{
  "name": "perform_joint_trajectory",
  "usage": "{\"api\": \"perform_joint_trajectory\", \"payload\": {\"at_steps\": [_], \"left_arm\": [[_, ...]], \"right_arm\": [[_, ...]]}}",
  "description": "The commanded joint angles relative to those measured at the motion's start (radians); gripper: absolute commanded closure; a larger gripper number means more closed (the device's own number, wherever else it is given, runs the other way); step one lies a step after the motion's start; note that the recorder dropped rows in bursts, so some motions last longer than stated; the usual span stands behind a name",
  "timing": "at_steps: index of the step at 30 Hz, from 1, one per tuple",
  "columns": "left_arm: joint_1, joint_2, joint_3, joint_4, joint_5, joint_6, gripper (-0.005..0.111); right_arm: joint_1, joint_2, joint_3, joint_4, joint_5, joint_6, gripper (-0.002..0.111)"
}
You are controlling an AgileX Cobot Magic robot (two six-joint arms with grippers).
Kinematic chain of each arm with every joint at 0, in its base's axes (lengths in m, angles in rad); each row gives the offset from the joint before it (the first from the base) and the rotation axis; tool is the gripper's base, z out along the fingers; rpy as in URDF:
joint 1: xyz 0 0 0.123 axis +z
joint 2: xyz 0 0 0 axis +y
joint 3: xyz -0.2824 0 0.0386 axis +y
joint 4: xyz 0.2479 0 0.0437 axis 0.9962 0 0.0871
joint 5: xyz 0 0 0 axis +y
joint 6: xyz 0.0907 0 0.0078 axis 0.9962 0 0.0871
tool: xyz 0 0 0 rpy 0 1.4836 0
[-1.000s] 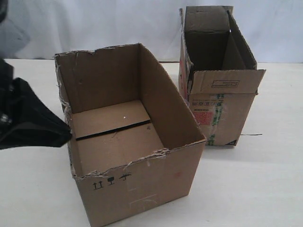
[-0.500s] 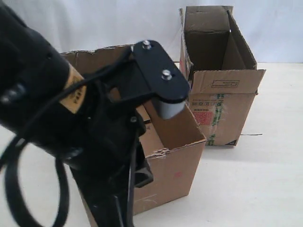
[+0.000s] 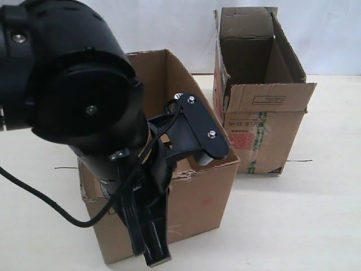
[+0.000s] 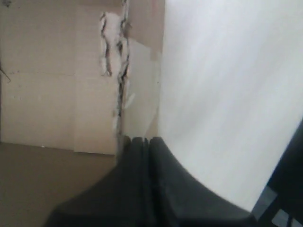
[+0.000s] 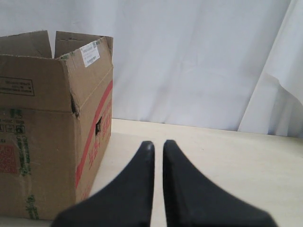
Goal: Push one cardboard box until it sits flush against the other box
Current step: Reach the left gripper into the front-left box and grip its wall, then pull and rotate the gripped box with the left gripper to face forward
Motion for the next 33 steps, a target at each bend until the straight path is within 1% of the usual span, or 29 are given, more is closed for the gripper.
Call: {"api": "perform_joint_trajectory", "payload": {"at_steps": [1, 9, 19, 33], "left_arm": [[-0.008, 0.002, -0.006, 0.057, -0.013, -0.025, 0.107], [-0.006, 0.002, -0.006, 0.128, -0.029, -0.025, 0.107], [0.097, 0.003, -0.006, 0.124, -0.093, -0.003, 0.107], [0.197, 0.003, -0.006, 0.119, -0.23, 0.037, 0.107]], "right_arm": [[-0.005, -0.003, 0.004, 0.002, 0.001, -0.003, 0.103], [-0.005, -0.003, 0.004, 0.002, 0.001, -0.003, 0.103], [-0.005, -0.003, 0.004, 0.002, 0.001, -0.003, 0.103], [-0.005, -0.003, 0.004, 0.002, 0.001, -0.003, 0.103]]}}
